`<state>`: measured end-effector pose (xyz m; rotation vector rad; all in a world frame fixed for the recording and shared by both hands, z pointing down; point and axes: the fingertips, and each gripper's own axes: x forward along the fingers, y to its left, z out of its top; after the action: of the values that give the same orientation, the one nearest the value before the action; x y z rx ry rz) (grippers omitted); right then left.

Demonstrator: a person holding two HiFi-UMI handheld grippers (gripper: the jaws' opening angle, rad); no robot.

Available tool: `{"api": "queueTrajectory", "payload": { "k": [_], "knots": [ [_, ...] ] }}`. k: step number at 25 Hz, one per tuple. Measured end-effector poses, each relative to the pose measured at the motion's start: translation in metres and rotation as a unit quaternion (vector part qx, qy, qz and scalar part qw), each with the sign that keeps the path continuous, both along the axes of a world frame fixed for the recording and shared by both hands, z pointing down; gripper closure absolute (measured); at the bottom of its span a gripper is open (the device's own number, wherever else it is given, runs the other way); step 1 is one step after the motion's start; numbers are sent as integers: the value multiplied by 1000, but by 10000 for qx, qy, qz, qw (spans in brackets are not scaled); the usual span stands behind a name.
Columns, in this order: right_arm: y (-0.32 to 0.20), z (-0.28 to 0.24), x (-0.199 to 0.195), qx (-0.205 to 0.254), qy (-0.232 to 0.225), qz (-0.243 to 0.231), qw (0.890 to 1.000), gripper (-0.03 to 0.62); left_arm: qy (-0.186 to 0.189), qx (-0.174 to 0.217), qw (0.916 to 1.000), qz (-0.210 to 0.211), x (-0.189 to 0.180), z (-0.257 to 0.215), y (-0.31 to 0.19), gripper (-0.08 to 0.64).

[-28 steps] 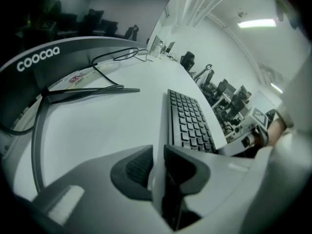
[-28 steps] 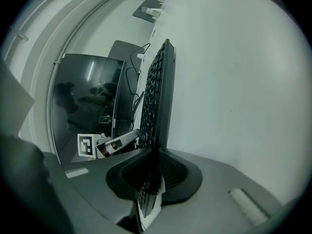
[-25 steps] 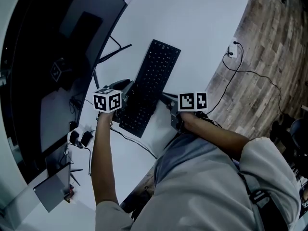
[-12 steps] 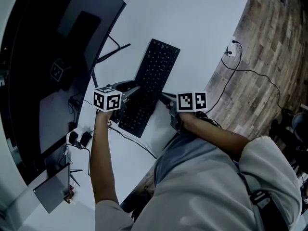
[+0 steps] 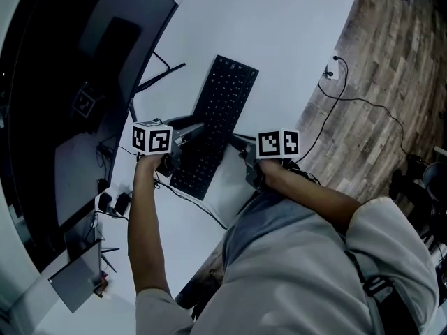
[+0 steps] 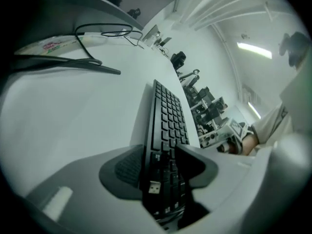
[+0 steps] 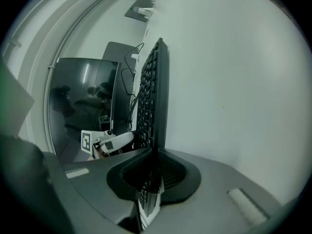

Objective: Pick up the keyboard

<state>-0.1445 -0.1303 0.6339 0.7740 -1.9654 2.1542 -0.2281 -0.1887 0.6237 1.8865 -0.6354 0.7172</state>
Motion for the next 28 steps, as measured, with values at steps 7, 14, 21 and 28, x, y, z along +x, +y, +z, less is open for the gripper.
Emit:
{"api": "queueTrajectory", "payload": {
  "k": [7,14,21,28],
  "knots": [
    [2,1,1,105,44,-59,9999,545,287,-164,9994,-78,2,-12,2,560],
    [3,5,2,86,91,-157,9998,548,556,-317,9979,-108,6,-23,3,560],
    [8,7,10,95,120,-226,9996,548,1260,-598,9902,35,21,-43,8,560],
    [8,7,7,188,192,-328,9991,552,554,-477,9912,1106,57,-24,29,560]
  ]
}}
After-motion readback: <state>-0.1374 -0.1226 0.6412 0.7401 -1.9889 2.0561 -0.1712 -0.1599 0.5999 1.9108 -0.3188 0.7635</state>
